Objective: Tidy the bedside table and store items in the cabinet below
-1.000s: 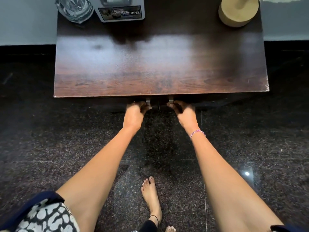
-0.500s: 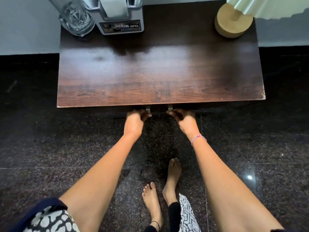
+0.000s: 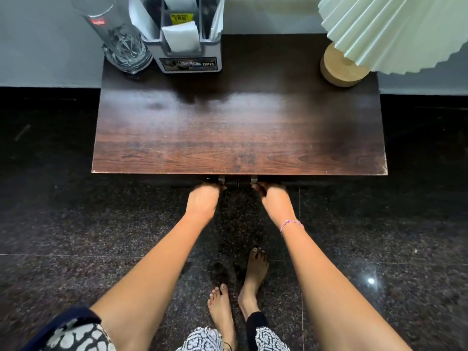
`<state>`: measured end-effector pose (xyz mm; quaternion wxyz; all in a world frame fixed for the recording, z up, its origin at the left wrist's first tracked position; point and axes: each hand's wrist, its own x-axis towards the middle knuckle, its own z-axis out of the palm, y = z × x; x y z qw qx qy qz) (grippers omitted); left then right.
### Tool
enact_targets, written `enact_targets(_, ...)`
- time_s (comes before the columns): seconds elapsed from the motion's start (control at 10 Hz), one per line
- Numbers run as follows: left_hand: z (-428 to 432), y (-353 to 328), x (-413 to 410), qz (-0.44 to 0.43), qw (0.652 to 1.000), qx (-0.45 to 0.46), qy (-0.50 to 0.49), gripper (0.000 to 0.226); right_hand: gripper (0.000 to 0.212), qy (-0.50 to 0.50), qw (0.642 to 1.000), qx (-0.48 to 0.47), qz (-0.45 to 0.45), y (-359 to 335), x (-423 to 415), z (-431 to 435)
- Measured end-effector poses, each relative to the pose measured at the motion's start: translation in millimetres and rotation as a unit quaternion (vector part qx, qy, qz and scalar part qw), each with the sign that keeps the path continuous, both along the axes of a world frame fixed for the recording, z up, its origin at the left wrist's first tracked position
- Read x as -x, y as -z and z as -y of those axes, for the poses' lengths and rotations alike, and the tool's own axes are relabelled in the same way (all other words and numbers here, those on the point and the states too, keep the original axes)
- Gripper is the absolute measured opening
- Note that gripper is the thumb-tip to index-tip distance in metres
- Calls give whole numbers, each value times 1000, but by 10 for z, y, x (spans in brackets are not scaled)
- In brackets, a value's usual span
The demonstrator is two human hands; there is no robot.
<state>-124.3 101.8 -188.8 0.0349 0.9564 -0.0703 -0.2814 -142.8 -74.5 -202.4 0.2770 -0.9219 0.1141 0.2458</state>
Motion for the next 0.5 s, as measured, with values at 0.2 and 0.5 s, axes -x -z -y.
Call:
enact_targets(0.2, 80, -330, 16, 24, 998, -53, 39, 22, 21, -54, 994, 85, -28, -307, -8, -98)
enact_targets(0.5, 21, -1004, 273, 65, 996, -2, 58, 32, 32, -93, 993, 70, 23, -953, 167, -6)
